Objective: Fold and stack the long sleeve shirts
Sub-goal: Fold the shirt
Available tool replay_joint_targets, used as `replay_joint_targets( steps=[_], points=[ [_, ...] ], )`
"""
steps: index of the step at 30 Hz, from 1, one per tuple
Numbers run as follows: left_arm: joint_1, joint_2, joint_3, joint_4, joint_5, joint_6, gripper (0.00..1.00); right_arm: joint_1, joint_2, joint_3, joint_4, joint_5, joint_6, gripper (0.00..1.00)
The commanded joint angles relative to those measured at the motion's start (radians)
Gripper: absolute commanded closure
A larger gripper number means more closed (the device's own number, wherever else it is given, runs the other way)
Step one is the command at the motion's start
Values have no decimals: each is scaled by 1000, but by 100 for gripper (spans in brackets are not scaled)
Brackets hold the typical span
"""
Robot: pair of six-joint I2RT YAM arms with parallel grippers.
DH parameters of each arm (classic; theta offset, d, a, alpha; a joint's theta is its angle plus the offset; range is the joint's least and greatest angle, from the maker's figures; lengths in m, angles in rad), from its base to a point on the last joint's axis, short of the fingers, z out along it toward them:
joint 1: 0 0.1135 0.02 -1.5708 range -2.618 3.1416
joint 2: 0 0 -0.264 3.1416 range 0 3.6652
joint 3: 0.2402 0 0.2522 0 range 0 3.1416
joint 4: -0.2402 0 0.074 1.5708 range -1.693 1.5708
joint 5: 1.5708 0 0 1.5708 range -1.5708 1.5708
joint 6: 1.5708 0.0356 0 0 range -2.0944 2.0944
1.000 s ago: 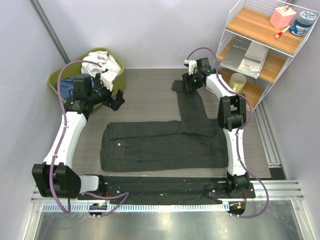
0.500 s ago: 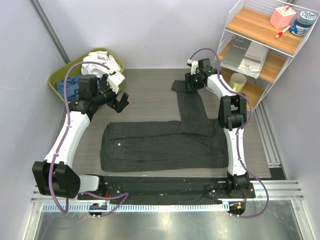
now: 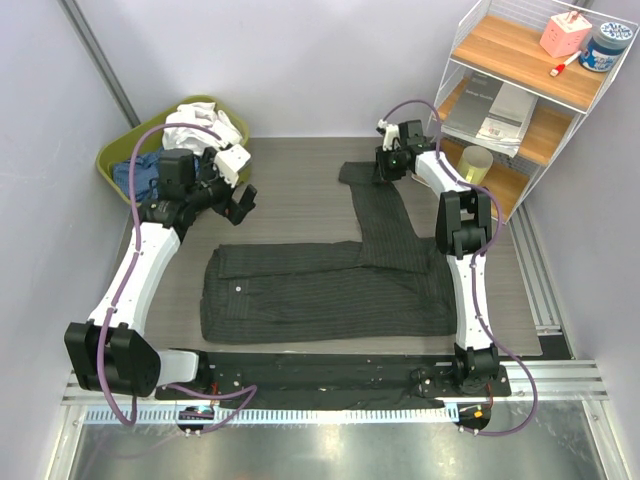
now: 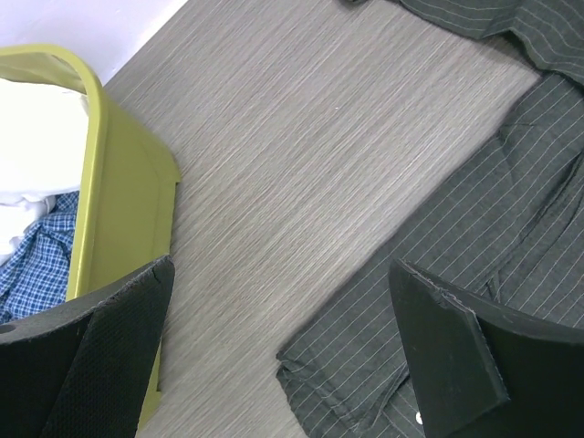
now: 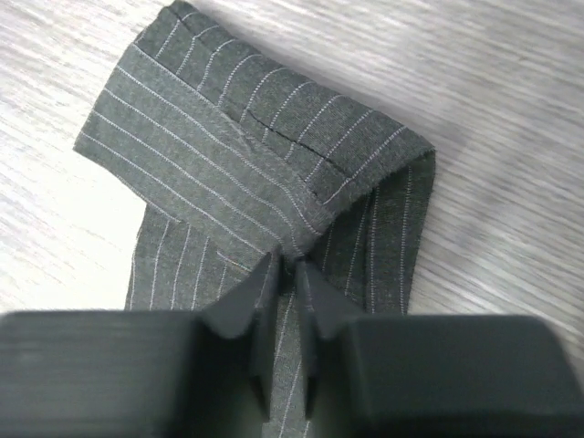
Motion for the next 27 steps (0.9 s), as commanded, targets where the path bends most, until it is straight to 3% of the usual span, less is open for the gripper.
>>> replay_joint_targets(
  steps=[1, 4, 8, 12, 18, 23, 27],
  points=[
    [-6, -11, 27, 13, -20, 14, 0, -17, -41, 38, 19, -108, 46, 95],
    [-4, -11, 22, 16, -39, 13, 0, -21, -97, 32, 27, -192, 71, 99],
    [-9, 10, 48, 33, -40, -27, 0, -23, -220, -21, 79, -360, 277, 99],
    [-53, 6, 33, 120, -65, -61, 0, -21, -399, -269, 307, -454, 541, 99],
    [-203, -94, -186, 519, -59, -66, 0, -17, -619, -579, 672, -491, 974, 99],
    [-329, -52, -219, 670, -50, -130, 0, -1, -737, -710, 785, -488, 1099, 99],
    [-377, -20, -256, 789, -4, -89, 0, 20, -814, -805, 841, -513, 1152, 99]
  ],
)
